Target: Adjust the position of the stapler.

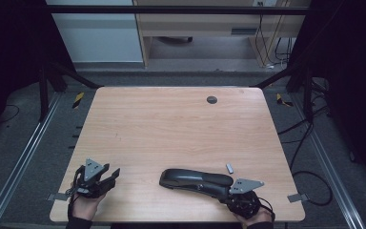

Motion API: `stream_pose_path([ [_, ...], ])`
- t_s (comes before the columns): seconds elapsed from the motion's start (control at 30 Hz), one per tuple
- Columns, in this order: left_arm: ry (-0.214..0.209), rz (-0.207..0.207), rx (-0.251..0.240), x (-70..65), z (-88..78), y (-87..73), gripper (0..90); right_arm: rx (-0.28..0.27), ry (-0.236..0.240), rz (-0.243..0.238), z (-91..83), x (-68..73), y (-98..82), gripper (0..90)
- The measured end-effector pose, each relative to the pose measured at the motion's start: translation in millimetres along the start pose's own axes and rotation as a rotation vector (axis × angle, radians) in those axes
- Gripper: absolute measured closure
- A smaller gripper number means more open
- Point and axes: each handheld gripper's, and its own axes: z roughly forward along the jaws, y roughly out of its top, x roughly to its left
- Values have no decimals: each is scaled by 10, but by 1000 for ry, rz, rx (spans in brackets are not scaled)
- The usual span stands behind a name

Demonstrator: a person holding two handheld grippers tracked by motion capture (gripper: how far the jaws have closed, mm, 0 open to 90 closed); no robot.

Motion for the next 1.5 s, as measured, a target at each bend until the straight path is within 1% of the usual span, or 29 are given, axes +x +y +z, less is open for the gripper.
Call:
stream_pose_path([
  [0.1, 0, 2, 0, 0, -3, 1, 540, 16, -10, 11, 15, -19, -9, 900],
  [0.13, 0, 2, 0, 0, -3, 1, 545, 31, -28, 18, 14, -33, -14, 900],
  [0.17, 0, 2, -1, -1, -2, 1, 548, 30, -22, 20, 12, -42, -16, 900],
  [0.23, -3, 2, 0, -3, -1, 1, 552, 26, -21, 19, 12, -43, -16, 900],
  [0.33, -8, 3, -1, -5, -2, 2, 571, 31, -36, 5, 4, -44, -14, 900],
  [0.53, -28, 11, 2, -27, -2, 9, 618, 11, -48, 17, -8, -105, -21, 900],
  [0.6, -39, 19, 0, -52, 1, 14, 647, 12, -65, 26, -17, -136, -20, 900],
  [0.63, -42, 21, 0, -62, 2, 16, 655, 2, -63, 28, -12, -145, -21, 900],
  [0.77, -55, 30, 2, -90, 7, 22, 688, 4, -75, 31, -11, -170, -17, 900],
  [0.97, -73, 46, 7, -154, 23, 35, 746, -7, -84, 32, 8, -203, -7, 900],
  [1.1, -81, 55, 10, -190, 31, 43, 760, -6, -87, 37, 12, -206, -2, 900],
  [1.2, -87, 54, 11, -211, 39, 48, 772, -3, -87, 38, 11, -208, 1, 900],
  [1.3, -93, 60, 15, -236, 47, 55, 799, -3, -91, 35, 10, -206, 1, 900],
  [1.4, -109, 51, 8, -265, 58, 98, 818, -8, -92, 41, 7, -204, 4, 900],
  [1.43, -113, 53, 3, -283, 69, 125, 831, -14, -92, 42, -2, -208, 6, 900],
  [1.47, -118, 56, -3, -323, 98, 188, 846, -33, -90, 51, -29, -206, 10, 900],
  [1.5, -118, 56, -3, -323, 98, 188, 853, -33, -90, 51, -29, -206, 10, 900],
])
